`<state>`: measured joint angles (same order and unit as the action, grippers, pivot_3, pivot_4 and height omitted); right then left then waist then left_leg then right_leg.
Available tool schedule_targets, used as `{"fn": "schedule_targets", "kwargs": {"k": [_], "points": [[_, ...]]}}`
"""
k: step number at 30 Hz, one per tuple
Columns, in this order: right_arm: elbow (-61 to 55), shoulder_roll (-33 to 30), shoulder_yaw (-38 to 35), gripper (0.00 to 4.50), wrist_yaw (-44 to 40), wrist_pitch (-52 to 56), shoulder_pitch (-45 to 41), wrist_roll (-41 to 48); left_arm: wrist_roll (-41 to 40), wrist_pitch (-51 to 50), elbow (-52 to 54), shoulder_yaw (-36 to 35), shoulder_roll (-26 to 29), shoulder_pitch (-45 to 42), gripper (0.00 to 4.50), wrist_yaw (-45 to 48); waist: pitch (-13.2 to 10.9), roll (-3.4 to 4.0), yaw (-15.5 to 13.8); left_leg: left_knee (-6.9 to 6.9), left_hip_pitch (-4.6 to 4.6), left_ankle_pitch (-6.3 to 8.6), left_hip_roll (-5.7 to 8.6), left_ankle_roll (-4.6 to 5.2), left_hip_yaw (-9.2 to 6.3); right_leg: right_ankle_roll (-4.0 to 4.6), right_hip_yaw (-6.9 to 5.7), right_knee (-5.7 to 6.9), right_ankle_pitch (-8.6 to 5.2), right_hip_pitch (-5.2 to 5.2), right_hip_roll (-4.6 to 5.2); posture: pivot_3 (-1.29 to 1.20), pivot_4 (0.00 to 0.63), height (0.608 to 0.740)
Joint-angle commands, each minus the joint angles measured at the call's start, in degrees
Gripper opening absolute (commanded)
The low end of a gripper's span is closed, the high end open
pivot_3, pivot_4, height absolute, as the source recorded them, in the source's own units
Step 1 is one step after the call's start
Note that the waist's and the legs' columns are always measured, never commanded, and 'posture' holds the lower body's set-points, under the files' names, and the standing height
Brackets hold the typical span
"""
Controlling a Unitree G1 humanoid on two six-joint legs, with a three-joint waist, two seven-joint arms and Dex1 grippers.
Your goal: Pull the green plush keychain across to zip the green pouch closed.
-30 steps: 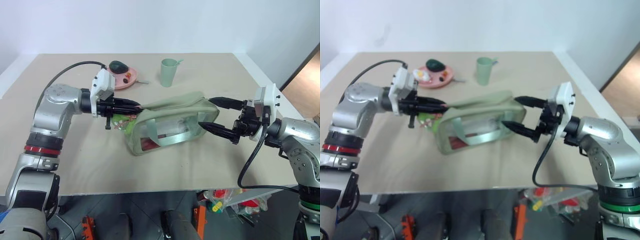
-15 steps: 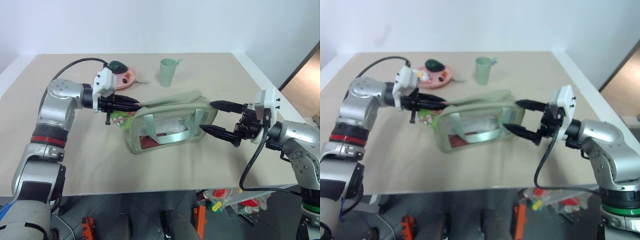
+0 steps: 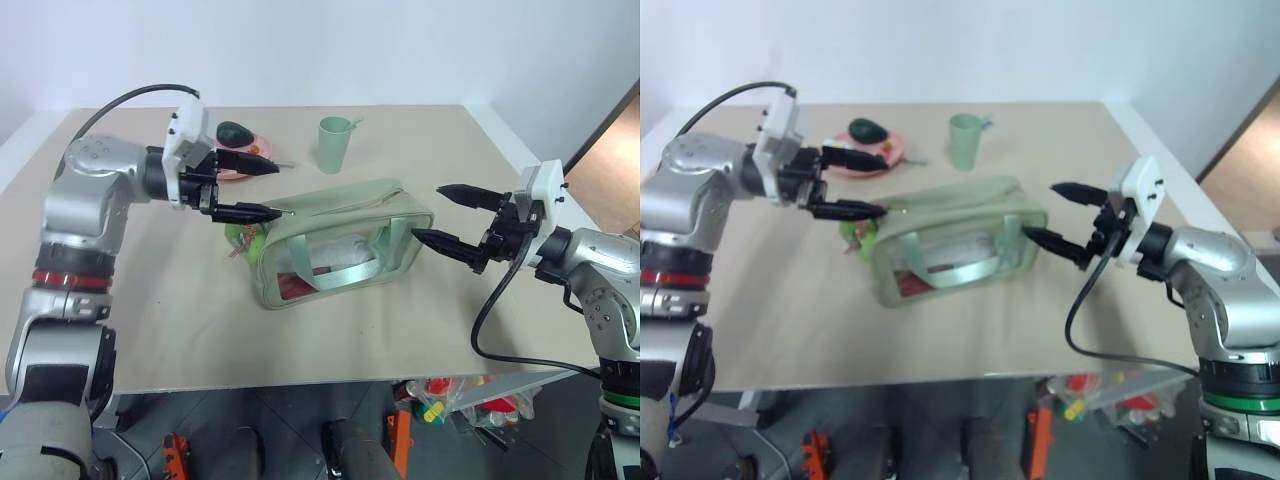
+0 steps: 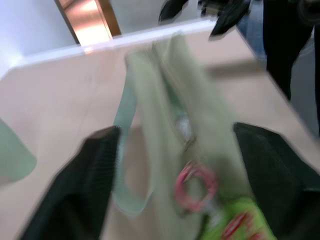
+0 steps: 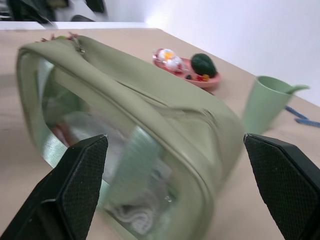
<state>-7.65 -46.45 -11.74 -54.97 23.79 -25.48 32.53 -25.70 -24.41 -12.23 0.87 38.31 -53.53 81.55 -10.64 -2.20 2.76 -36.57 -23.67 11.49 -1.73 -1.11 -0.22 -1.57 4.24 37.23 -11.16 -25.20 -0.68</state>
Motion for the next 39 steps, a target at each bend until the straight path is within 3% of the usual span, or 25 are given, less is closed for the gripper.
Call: {"fn": "schedule_targets", "kwargs": {"k": [1,6,9,20,26,34,39], "points": [[1.2,0.0,-0.4,4.5,0.0,-1.1,-2.6,-0.8,-8.5,-11.3,14.6,-7.4,-0.1,8.7,4.47,-9.9,0.0,0.02,0.2,0.0,-0.01,0.0,-0.03,0.0,0.0,0.0,0.01,0.01,0.0,-0.02,-0.01,0.0,0.15,0.74],[3.3,1.6,1.0,4.5,0.0,-0.3,-4.4,-1.1,-12.7,-15.3,26.1,-12.9,-2.4,17.5,4.47,-22.0,0.0,0.0,0.0,-0.04,0.03,-0.02,-0.06,-0.01,-0.05,0.06,-0.04,0.07,0.03,0.0,-0.04,0.0,0.15,0.74],[5.0,2.3,2.3,3.95,-0.9,-0.3,-5.4,-1.7,-14.0,-16.2,30.5,-15.0,-3.3,21.1,4.5,-27.5,0.0,0.0,0.0,-0.06,0.2,-0.08,-0.01,-0.06,-0.06,0.09,-0.03,0.06,0.04,0.16,-0.03,0.0,0.15,0.74],[7.6,3.5,3.8,0.12,-2.7,-1.8,-4.4,-3.9,-19.3,-18.0,37.6,-16.0,-3.6,25.0,4.5,-37.9,0.0,-0.01,0.0,-0.07,0.35,-0.09,0.03,-0.08,0.03,0.11,0.05,0.02,0.02,0.31,0.0,0.0,0.15,0.74],[6.8,3.8,3.8,0.04,-3.0,-3.4,-4.4,-4.9,-20.5,-17.9,37.3,-14.9,-1.9,25.6,4.5,-36.9,0.0,-0.01,0.0,-0.05,0.35,-0.09,0.01,-0.09,0.02,0.13,0.05,0.03,0.03,0.29,-0.04,0.0,0.15,0.74],[-0.6,2.5,2.5,0.04,-2.1,1.6,-3.5,-2.2,-19.9,-17.4,36.9,-11.3,5.0,27.1,4.5,-27.7,0.0,-0.01,0.1,-0.04,0.34,-0.09,0.01,-0.09,0.07,0.26,0.08,0.03,-0.05,0.24,-0.03,0.0,0.15,0.74],[-3.6,2.4,1.6,0.04,-0.9,2.6,-1.9,-1.9,-21.3,-19.0,32.3,-16.9,8.1,28.6,4.5,-28.8,0.0,0.0,0.1,0.04,0.34,-0.09,-0.03,-0.09,0.06,0.34,0.06,0.03,-0.1,0.18,-0.05,0.0,0.15,0.74]]}}
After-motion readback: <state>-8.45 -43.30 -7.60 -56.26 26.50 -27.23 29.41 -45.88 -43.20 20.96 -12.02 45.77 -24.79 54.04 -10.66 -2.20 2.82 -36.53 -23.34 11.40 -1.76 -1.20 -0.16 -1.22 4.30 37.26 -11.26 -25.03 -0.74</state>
